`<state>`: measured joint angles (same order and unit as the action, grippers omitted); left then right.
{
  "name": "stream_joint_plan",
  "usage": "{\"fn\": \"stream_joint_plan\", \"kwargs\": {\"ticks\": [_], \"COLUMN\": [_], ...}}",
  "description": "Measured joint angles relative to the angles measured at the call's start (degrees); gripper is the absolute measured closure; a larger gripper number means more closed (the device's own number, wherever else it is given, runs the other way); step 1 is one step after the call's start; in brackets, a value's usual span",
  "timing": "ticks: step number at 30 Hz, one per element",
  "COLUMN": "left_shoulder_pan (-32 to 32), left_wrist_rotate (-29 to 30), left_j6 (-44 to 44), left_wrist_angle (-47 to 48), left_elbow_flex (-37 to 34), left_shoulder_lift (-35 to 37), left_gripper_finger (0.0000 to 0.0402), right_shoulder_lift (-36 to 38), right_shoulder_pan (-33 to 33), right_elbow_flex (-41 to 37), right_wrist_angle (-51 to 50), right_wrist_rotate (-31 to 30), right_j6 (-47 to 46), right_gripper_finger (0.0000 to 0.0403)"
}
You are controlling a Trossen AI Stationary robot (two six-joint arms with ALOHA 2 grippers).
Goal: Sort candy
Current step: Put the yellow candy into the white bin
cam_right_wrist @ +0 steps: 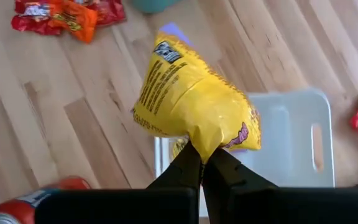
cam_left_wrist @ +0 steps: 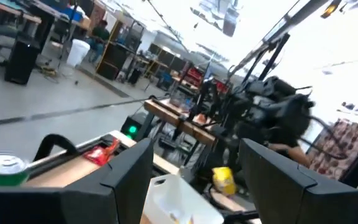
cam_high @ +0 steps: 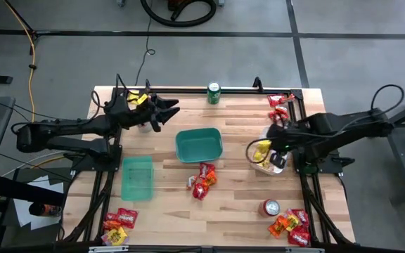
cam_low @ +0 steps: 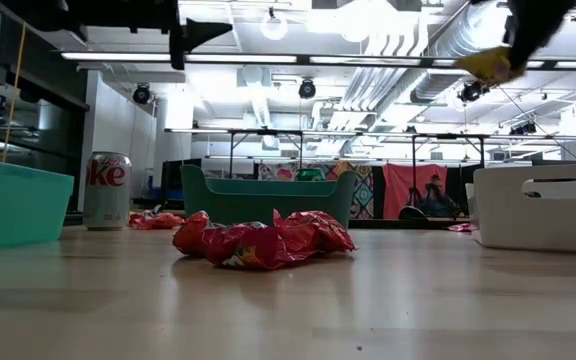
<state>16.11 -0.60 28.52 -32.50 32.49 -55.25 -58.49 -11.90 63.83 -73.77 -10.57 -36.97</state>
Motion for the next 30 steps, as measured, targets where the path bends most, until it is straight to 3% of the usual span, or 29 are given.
{"fn": "stream_joint_plan", "kwargs": {"ticks": [8,16,23,30], "left_shoulder_pan": [-3.07,-5.11,-4.74,-3.8], "left_wrist_rotate": [0.53,0.47,-0.28,-2.12], "left_j6": [8.04,5.08,1.18,-2.15], "left_wrist_angle": [-3.53,-4.68,1.72,6.36], "left_elbow_flex": [0.0,3.97,7.72,10.37], "left_shoulder_lift": [-5.15,-10.12,-10.45,-10.07], "left_gripper_finger": [0.0175,0.0175,0.0175,0.0175], "right_shoulder_lift": [13.57,13.92,13.08,13.19], "right_shoulder_pan": [1.15,4.84,7.01,7.15], "right_elbow_flex": [-17.65,-24.05,-23.92,-19.06], "right_wrist_angle": [2.89,6.62,6.66,5.89], "right_wrist_rotate": [-0.49,0.49,2.81,3.5], "right_j6": [-14.11,-22.44,-20.55,-15.66], "right_gripper_finger": [0.0403,0.0387,0.027,0.0158]}}
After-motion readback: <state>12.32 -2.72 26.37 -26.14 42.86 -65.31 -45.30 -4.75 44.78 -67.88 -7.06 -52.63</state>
